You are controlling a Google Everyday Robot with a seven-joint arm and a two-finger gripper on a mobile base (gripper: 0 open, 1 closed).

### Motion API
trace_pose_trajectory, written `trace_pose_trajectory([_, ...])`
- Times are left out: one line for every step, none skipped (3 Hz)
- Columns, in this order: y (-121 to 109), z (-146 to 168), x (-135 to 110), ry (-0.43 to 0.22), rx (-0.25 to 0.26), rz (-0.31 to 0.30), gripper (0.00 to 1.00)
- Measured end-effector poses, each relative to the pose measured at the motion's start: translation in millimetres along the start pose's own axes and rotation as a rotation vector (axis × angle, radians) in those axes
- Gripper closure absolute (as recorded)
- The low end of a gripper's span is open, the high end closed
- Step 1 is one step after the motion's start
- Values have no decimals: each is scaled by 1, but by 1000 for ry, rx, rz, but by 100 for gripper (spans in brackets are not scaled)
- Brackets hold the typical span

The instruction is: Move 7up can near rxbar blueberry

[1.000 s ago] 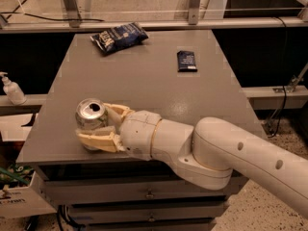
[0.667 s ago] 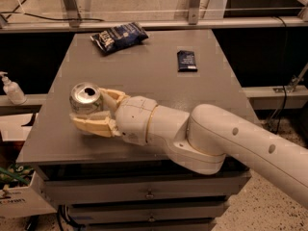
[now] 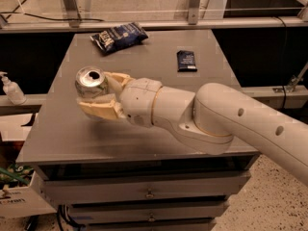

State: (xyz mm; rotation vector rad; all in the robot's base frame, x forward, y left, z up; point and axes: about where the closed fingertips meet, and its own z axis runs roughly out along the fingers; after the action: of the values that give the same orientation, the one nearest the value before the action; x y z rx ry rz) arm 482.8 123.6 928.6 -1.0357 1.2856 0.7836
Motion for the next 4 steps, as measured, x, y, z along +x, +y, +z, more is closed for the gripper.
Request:
trace_pose_trajectory([-17,-34,2,91,67,-32,100])
trace_pose_trajectory([-32,-69,11,185,134,-48,100])
trace_pose_trajectory([-52,-114,27,273,224,-40,100])
trace_pose_trajectory([-51,-114,27,273,223,-40,100])
